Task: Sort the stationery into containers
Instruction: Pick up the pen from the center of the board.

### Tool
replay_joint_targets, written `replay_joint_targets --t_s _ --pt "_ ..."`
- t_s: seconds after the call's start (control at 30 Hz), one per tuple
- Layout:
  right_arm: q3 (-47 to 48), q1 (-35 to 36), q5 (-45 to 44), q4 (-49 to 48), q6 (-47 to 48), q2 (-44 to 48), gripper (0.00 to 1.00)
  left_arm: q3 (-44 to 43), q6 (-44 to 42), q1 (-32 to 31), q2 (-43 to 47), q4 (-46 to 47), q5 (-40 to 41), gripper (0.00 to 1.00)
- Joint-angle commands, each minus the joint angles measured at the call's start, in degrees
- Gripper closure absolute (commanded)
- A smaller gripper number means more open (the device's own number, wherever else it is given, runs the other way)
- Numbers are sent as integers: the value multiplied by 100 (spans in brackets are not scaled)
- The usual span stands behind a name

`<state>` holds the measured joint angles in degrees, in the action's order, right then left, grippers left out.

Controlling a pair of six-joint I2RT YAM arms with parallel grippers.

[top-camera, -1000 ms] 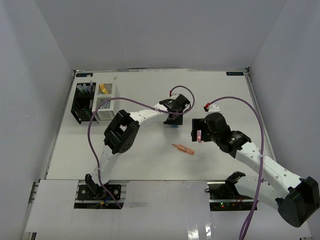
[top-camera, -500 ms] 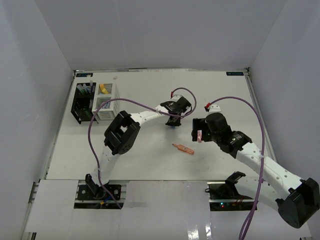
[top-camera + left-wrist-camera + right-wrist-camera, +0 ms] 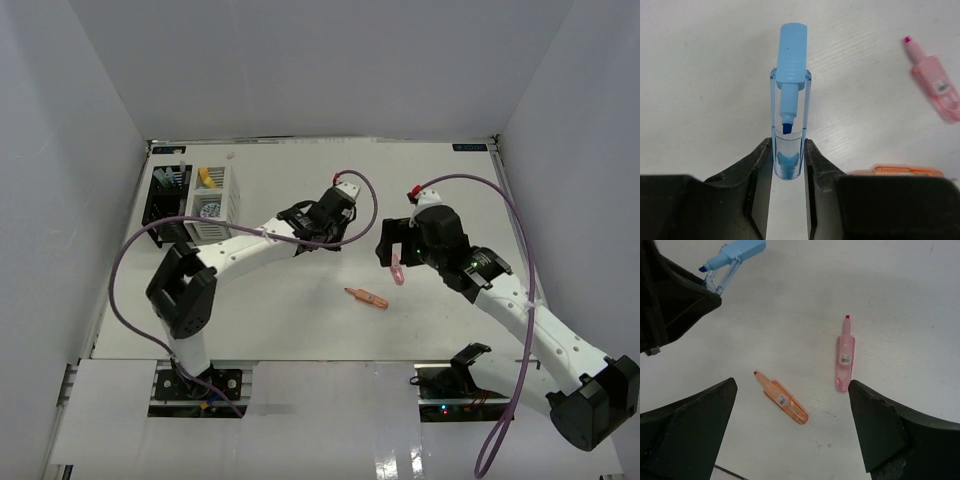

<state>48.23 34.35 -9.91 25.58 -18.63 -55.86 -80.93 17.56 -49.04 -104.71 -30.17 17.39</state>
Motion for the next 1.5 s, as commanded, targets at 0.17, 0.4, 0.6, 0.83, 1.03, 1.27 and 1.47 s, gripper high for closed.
replay_joint_targets --t_s 0.17,0.4,0.6,0.83,1.03,1.27,1.47 --pt "969 -139 877 -168 351 -645 0 692 -1299 166 1452 934 -648 100" --pt "1321 -270 1165 -185 483 -988 0 605 -1642 228 1813 970 -1158 100" --pt "1084 -543 1859 -544 264 -936 4 218 -1721 254 1883 619 -1422 100" --pt "873 -1061 3108 -1028 -79 -892 5 -195 -2238 298 1998 -67 -1932 100" --pt "522 -1641 4286 -1520 -316 -866 5 -423 -2424 377 2060 -401 -1941 100" --pt "56 -1756 5367 -2531 -1062 -980 6 -872 -2661 386 1963 -805 -2318 100" --pt "-235 -1809 5870 -3587 -1451 -1033 5 -1073 -2750 386 1928 -973 -2116 100"
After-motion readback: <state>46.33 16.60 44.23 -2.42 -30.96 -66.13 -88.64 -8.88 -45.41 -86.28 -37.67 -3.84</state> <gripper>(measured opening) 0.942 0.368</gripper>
